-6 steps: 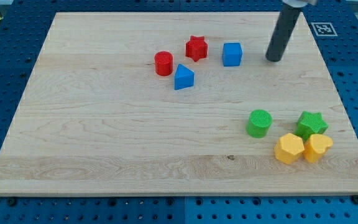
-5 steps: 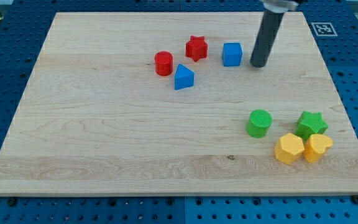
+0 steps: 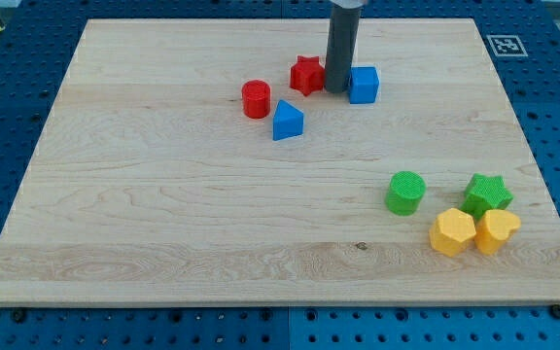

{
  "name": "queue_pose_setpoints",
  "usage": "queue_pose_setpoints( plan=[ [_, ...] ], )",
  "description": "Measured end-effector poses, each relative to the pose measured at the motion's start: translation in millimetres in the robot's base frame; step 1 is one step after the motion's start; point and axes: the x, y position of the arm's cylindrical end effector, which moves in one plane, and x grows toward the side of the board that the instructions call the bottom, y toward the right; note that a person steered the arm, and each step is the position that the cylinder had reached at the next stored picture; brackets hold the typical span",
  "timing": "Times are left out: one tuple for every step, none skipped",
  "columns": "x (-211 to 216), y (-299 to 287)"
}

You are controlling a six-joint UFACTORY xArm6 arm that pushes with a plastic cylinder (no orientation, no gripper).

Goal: Push blue cube towards center right

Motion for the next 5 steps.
queue_pose_setpoints(
  plan=[
    [-1.7, 9.5],
    [-1.5, 23.2],
    [-0.9, 41.3],
    [20.6, 45.4],
    [33.7, 45.8]
  ],
)
